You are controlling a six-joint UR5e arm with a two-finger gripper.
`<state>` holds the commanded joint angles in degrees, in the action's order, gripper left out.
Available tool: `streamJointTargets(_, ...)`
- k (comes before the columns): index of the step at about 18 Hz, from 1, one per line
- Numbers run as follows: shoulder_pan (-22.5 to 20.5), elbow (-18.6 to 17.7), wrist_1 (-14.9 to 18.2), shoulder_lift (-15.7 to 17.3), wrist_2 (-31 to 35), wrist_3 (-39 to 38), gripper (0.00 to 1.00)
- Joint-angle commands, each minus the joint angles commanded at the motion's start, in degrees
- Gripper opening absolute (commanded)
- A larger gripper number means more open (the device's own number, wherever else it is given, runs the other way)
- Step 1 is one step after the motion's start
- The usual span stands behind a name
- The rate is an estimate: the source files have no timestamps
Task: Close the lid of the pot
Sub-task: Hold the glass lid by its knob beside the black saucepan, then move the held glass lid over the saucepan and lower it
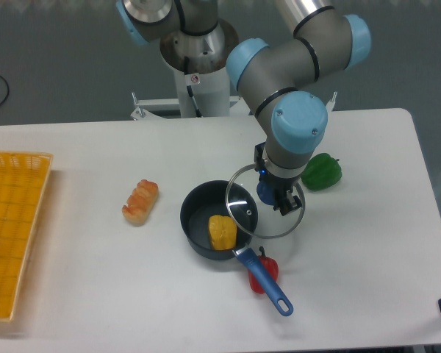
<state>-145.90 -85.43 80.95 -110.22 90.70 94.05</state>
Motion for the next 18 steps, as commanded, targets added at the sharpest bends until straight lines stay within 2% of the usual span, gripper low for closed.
streamJointTargets(13, 4.30, -3.87, -0.44, 2.20, 0.35, -7.20, 0.60)
streamJointTargets(18, 7.03, -5.45, -2.02, 2.37, 1.93, -10.72, 0.60)
